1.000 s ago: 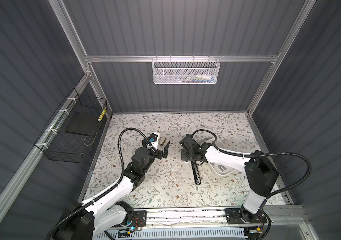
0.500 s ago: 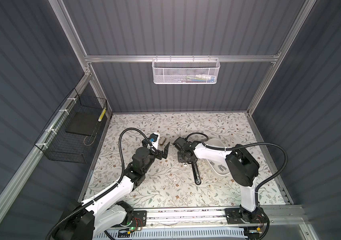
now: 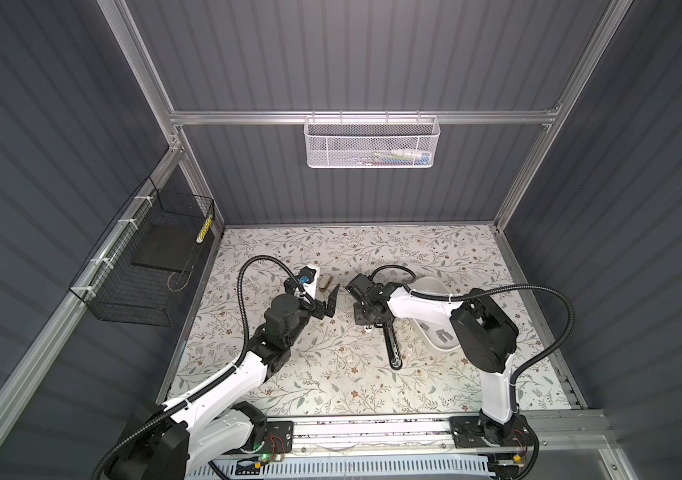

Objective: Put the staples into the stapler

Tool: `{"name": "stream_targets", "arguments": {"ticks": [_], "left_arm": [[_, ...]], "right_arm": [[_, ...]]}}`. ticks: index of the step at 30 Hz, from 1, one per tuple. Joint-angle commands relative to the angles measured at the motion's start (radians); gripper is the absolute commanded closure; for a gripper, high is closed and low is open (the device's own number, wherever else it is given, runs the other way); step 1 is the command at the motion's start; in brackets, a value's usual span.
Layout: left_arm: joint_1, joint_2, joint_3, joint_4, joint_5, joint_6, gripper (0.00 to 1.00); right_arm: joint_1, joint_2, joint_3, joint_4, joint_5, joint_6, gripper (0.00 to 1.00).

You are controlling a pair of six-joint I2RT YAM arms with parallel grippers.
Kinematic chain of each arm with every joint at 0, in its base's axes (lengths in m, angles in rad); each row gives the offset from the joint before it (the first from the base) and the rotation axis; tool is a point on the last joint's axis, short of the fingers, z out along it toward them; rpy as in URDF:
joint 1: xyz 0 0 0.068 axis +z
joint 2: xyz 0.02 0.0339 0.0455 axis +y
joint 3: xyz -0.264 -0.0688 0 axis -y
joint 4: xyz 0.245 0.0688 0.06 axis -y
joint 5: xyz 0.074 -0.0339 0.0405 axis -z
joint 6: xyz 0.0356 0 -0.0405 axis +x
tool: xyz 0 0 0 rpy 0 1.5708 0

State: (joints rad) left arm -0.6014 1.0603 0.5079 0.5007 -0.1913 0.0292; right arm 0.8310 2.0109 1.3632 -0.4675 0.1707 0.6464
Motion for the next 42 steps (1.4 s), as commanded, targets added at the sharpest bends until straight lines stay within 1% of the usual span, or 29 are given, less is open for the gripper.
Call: {"name": "stream_targets", "arguments": {"ticks": [1, 3, 5, 7, 11, 16, 21, 25, 30, 33, 35, 38, 41, 42], "left_arm": [[0.002, -0.017, 0.022, 0.0, -0.04, -0.02, 0.0], [0.002, -0.022, 0.014, 0.009, -0.058, -0.019, 0.0], [0.002, -0.016, 0.004, 0.026, -0.077, -0.023, 0.0], [0.002, -0.006, 0.007, 0.026, -0.086, -0.029, 0.0], [0.001, -0.018, 0.008, 0.013, -0.103, -0.032, 0.0], [0.002, -0.025, -0.023, 0.063, -0.109, -0.029, 0.0], [0.002, -0.044, -0.023, 0.053, -0.087, -0.013, 0.0], [0.002, -0.027, -0.039, 0.079, -0.088, 0.013, 0.01], [0.001, -0.002, -0.007, 0.028, -0.1, 0.089, 0.01], [0.002, 0.017, 0.021, 0.019, -0.107, 0.153, 0.01], [0.002, 0.068, 0.054, 0.028, -0.138, 0.191, 0.01], [0.002, 0.164, 0.148, -0.015, -0.193, 0.25, 0.03], [0.012, 0.281, 0.236, -0.01, -0.273, 0.36, 0.07], [0.022, 0.311, 0.266, -0.012, -0.28, 0.405, 0.07]], "right_arm": [[-0.003, 0.028, 0.018, -0.013, -0.013, -0.006, 0.87], [-0.003, 0.021, 0.013, -0.012, -0.002, -0.007, 0.83], [-0.003, 0.011, 0.002, -0.002, 0.003, -0.01, 0.77], [-0.003, 0.007, 0.002, -0.002, 0.0, -0.012, 0.72], [-0.003, -0.005, 0.001, -0.004, 0.0, -0.016, 0.58], [-0.003, -0.042, -0.012, -0.003, 0.01, -0.029, 0.44], [-0.003, -0.119, -0.033, -0.011, 0.032, -0.043, 0.33], [-0.003, -0.224, -0.079, -0.01, 0.084, -0.071, 0.21], [-0.003, -0.413, -0.171, 0.035, 0.15, -0.14, 0.1], [-0.005, -0.549, -0.265, 0.112, 0.237, -0.209, 0.03], [-0.026, -0.628, -0.319, 0.143, 0.283, -0.216, 0.01], [-0.083, -0.717, -0.37, 0.158, 0.22, -0.177, 0.01], [-0.14, -0.78, -0.431, 0.197, 0.172, -0.15, 0.01], [-0.158, -0.789, -0.444, 0.202, 0.152, -0.139, 0.01]]}}
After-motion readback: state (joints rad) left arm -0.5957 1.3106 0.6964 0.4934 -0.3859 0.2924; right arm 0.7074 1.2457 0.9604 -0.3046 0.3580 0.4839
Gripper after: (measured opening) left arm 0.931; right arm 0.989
